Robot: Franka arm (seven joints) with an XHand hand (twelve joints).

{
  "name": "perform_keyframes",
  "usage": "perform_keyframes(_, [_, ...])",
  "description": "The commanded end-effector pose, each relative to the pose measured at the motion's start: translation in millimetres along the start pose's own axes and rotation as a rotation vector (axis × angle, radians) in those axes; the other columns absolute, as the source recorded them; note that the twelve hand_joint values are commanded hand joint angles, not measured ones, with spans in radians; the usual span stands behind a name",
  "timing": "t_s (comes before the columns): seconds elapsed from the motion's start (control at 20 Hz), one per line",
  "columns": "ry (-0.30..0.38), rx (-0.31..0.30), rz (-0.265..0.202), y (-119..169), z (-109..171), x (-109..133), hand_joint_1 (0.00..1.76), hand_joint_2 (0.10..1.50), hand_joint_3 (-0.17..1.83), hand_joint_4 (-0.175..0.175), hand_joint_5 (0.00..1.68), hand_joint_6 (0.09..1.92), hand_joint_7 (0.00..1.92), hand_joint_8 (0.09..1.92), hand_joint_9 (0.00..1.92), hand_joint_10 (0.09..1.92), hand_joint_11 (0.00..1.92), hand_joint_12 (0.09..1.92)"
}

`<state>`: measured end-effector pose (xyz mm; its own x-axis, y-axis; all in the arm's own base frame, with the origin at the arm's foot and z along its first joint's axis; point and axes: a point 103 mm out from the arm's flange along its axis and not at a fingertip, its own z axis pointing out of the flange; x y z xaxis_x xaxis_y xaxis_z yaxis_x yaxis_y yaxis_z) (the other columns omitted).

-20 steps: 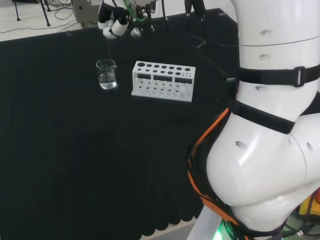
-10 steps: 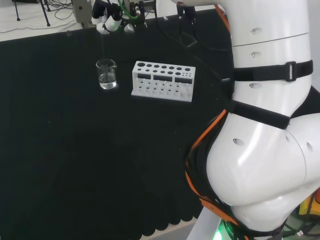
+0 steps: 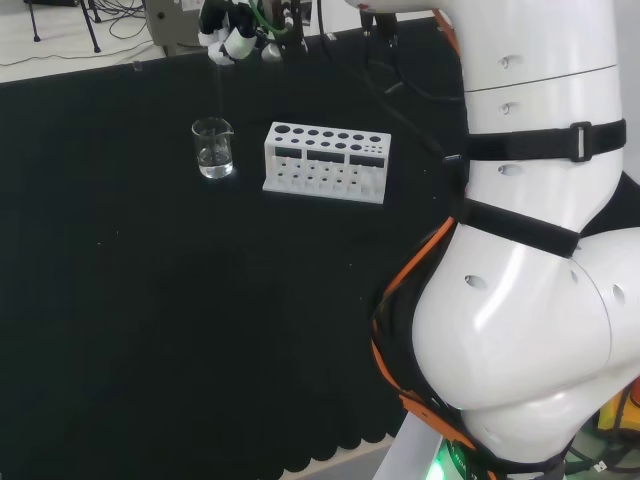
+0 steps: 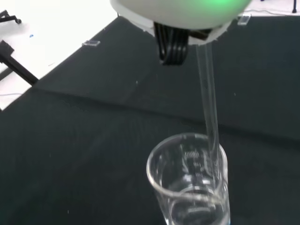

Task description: Stir in the beaker to the left of the white test tube rack with the glass rod.

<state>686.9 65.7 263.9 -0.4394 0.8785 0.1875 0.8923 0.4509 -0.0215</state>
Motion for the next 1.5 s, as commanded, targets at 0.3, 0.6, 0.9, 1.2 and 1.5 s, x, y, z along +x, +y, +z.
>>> perform_keyframes(0.3, [-0.026, 0.023, -0.003, -23, 12, 23, 1.31, 0.65, 0.76, -0.175, 1.18, 0.6, 1.21, 1.12, 1.72, 0.86, 1.72, 0.84])
perform_keyframes(0.6, [-0.01, 0.036, -0.042, 4, 23, 40, 1.31, 0.66, 0.75, -0.175, 1.17, 0.6, 1.21, 1.11, 1.72, 0.86, 1.72, 0.84])
perform_keyframes(0.9, [-0.02, 0.027, -0.054, 18, 17, 43, 1.31, 0.68, 0.71, -0.175, 1.14, 0.65, 1.21, 1.09, 1.72, 0.86, 1.72, 0.84])
perform_keyframes(1.2, [-0.037, 0.015, -0.028, 11, 8, 29, 1.31, 0.7, 0.7, -0.175, 1.12, 0.67, 1.2, 1.11, 1.72, 0.86, 1.73, 0.83])
perform_keyframes(1.5, [-0.053, 0.02, 0.006, -6, 4, 12, 1.31, 0.68, 0.72, -0.175, 1.15, 0.63, 1.19, 1.13, 1.72, 0.87, 1.72, 0.84])
